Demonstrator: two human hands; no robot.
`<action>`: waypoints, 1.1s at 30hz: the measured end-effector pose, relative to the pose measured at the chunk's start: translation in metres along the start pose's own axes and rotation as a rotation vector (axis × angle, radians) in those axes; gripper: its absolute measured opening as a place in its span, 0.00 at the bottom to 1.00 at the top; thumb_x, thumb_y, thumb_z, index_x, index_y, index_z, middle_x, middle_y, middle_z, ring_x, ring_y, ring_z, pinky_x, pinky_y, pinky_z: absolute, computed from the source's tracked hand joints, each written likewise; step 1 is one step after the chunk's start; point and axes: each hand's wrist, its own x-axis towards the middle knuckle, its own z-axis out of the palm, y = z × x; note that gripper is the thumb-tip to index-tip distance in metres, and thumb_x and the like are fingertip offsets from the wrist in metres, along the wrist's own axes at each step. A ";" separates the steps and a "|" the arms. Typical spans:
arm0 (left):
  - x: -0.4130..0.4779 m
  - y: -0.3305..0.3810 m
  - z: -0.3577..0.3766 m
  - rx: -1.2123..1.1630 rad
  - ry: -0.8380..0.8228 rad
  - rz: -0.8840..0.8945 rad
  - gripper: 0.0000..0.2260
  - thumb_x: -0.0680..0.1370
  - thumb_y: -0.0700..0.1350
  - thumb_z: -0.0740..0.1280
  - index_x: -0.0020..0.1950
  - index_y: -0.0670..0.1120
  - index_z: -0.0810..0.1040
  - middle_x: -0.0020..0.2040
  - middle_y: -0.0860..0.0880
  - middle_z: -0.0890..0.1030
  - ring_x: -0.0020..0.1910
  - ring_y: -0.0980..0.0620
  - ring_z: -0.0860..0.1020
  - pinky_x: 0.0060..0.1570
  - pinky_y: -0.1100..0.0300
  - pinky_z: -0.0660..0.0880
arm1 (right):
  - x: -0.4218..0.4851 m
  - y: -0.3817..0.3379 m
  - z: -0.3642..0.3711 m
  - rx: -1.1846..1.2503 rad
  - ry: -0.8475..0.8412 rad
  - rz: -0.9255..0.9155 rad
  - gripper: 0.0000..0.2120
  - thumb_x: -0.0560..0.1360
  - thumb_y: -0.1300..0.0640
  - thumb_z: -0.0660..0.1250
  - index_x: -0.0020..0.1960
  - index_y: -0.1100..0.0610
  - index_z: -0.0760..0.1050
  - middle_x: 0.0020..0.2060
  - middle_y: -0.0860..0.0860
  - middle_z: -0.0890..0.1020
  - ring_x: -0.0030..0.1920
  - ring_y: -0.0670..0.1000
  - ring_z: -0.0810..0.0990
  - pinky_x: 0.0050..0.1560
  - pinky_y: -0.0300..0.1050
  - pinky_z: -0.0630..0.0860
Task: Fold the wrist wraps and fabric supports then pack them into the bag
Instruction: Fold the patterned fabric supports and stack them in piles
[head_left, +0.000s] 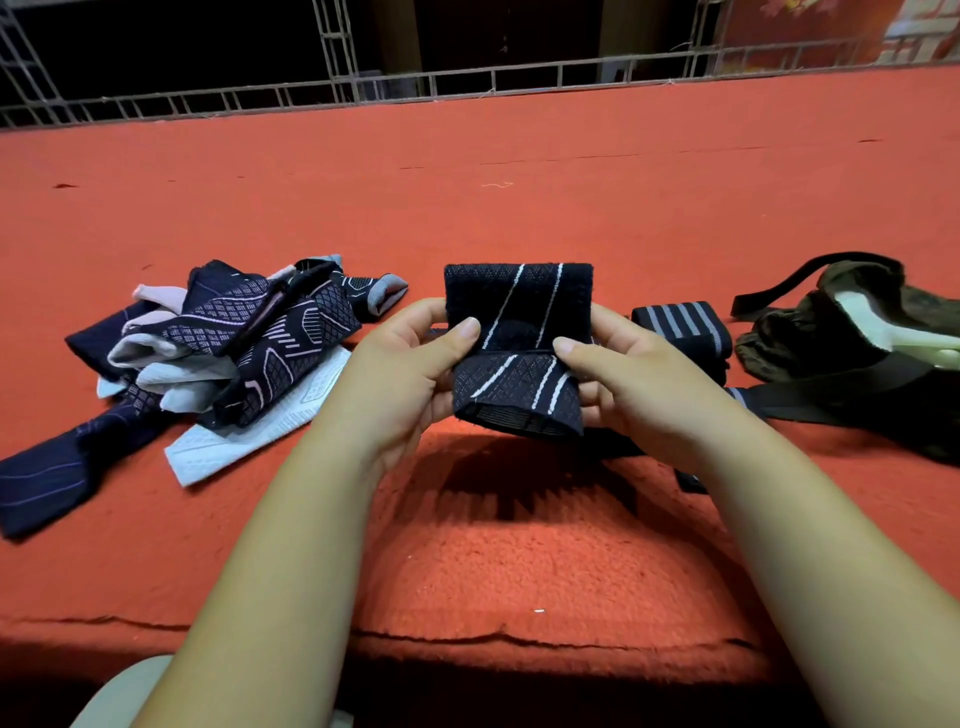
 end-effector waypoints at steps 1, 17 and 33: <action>0.000 0.001 0.000 -0.012 -0.004 -0.003 0.10 0.85 0.41 0.68 0.65 0.45 0.83 0.67 0.32 0.80 0.55 0.39 0.80 0.48 0.51 0.85 | 0.000 -0.001 0.000 0.020 -0.018 0.017 0.16 0.87 0.59 0.62 0.68 0.43 0.81 0.64 0.58 0.85 0.57 0.64 0.85 0.64 0.63 0.82; 0.000 0.013 0.000 -0.197 -0.004 -0.160 0.15 0.86 0.46 0.63 0.65 0.38 0.82 0.58 0.35 0.85 0.53 0.39 0.85 0.55 0.48 0.85 | 0.000 -0.009 -0.005 0.324 -0.045 0.102 0.16 0.83 0.48 0.60 0.63 0.54 0.80 0.58 0.58 0.83 0.52 0.59 0.83 0.44 0.57 0.82; 0.003 -0.008 -0.002 0.161 0.102 -0.114 0.10 0.79 0.35 0.74 0.60 0.40 0.83 0.51 0.42 0.89 0.45 0.50 0.88 0.40 0.60 0.83 | 0.005 0.012 0.017 -0.491 0.337 -0.169 0.09 0.79 0.58 0.74 0.52 0.43 0.84 0.34 0.47 0.78 0.34 0.45 0.72 0.37 0.40 0.69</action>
